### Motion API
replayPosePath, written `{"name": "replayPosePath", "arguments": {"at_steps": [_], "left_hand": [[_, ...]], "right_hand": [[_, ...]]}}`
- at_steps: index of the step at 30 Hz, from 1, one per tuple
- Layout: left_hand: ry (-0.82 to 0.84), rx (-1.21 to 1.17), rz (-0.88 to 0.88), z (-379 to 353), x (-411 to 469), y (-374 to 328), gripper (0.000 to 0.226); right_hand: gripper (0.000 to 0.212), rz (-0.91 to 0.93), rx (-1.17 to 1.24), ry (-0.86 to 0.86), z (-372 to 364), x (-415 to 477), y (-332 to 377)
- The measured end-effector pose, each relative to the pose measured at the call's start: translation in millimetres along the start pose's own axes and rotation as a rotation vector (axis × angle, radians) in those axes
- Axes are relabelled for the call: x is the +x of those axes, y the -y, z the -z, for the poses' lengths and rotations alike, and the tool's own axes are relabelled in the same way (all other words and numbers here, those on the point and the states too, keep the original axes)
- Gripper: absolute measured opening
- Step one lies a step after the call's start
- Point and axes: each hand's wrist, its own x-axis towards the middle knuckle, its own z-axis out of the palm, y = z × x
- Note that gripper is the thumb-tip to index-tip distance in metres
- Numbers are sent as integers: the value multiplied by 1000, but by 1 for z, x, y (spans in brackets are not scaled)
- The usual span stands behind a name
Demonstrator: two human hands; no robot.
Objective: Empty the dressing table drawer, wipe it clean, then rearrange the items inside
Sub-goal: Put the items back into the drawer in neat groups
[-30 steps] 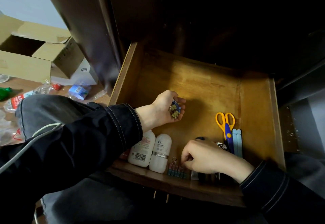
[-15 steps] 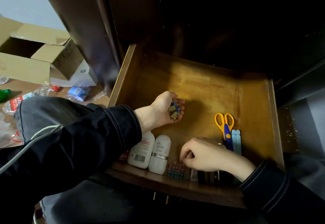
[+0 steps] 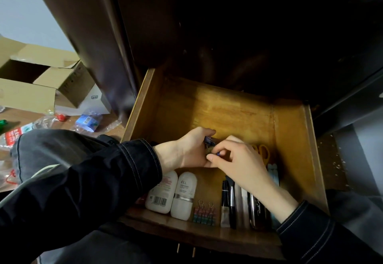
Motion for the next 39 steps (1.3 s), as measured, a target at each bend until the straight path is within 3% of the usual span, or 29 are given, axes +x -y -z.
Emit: {"name": "replayPosePath", "arguments": {"at_steps": [6,17,23,27,31,39], "left_hand": [[-39,-36,-41,-1,-2,0,38],[-215,-77,-122,8,6,-3,38],[-192,-149,-156,12,4,-6,19],[-123,-150,-209,12,3,-6,25],[-103,-154,-237,10,2,-6,39],[-134,-148,-228,6,-1,-7,33]], "right_hand": [[20,-90,15,53,-1,0,-1],[11,-16,235,61,8,-1,-2],[9,-26,27,371,-10,-6,-8],[8,-20,4,512,-24,-6,-7],[11,2,-28,554,-29,-7,-9],[14,13,-66,603,-33,-8,-9]]}}
